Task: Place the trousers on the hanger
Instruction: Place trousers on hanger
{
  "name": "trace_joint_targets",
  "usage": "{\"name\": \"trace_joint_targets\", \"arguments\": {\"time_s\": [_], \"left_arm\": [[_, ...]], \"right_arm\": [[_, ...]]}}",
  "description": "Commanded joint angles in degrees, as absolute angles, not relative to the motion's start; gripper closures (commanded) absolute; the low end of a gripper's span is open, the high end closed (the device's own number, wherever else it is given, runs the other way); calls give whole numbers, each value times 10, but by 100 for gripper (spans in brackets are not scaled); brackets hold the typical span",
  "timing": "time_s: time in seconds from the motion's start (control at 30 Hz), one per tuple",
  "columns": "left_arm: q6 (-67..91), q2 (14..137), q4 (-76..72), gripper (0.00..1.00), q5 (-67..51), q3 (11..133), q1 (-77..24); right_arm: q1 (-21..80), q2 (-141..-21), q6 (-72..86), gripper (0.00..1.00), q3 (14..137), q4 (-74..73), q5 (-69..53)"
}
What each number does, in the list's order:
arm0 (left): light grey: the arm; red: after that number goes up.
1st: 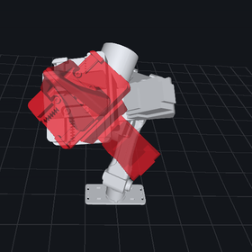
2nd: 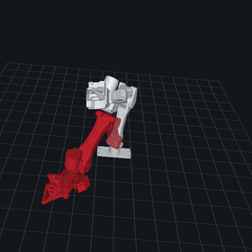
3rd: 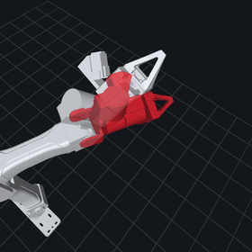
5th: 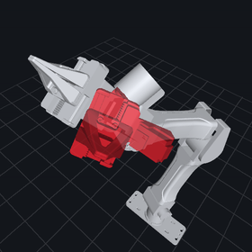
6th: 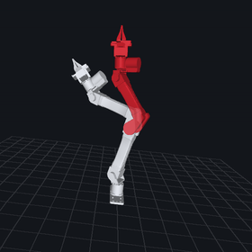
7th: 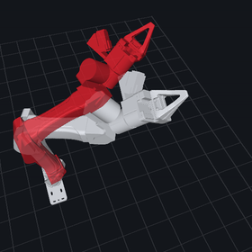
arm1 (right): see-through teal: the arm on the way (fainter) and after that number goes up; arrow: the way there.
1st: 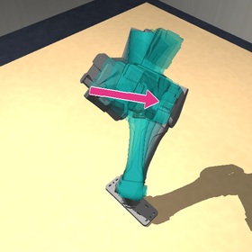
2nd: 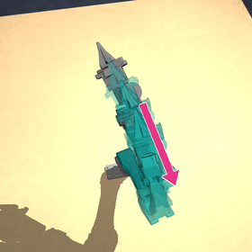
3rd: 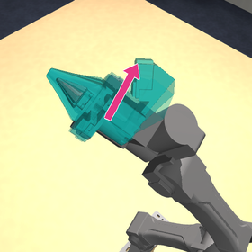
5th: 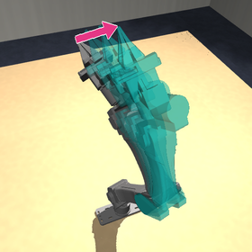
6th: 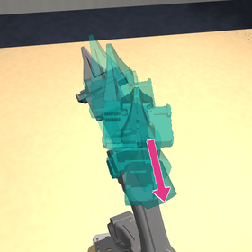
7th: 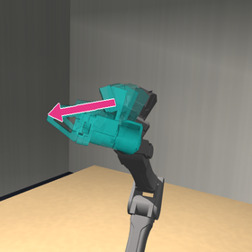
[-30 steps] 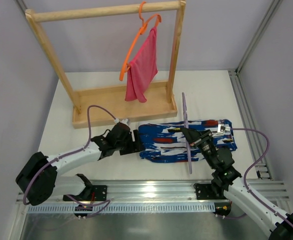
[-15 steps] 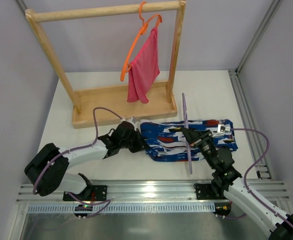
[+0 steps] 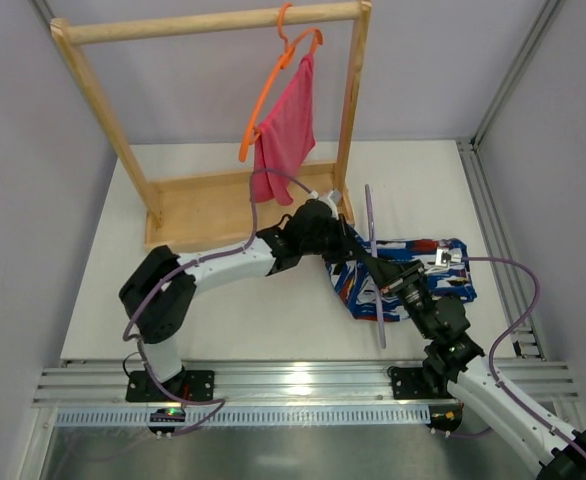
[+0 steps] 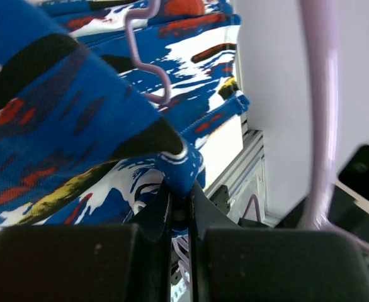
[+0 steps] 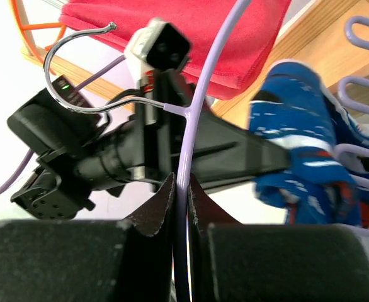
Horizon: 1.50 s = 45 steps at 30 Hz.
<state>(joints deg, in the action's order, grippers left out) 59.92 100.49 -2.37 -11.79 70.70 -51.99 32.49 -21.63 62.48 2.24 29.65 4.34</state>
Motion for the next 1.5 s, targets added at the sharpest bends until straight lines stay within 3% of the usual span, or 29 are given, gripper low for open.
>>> {"name": "trace_joint_targets", "arguments": {"time_s": [0.0, 0.2, 0.3, 0.43, 0.57, 0.97, 1.47], "left_arm": [[631, 1056, -61, 100, -148, 744, -529], [683, 1099, -142, 97, -181, 753, -529], [690, 1103, -154, 86, -190, 756, -529], [694, 1081, -160, 64, -188, 728, -529], [691, 1047, -134, 52, -170, 700, -527], [684, 1006, -88, 48, -148, 647, -510], [611, 967, -147, 40, -192, 599, -484]], "right_arm": [[324, -209, 605, 96, -107, 344, 42], [324, -231, 590, 96, -105, 325, 54], [325, -250, 589, 96, -108, 345, 52], [325, -249, 586, 96, -108, 344, 52], [325, -243, 580, 96, -105, 332, 55], [323, -267, 565, 96, -106, 335, 64], [324, -277, 554, 96, -105, 322, 63]]}}
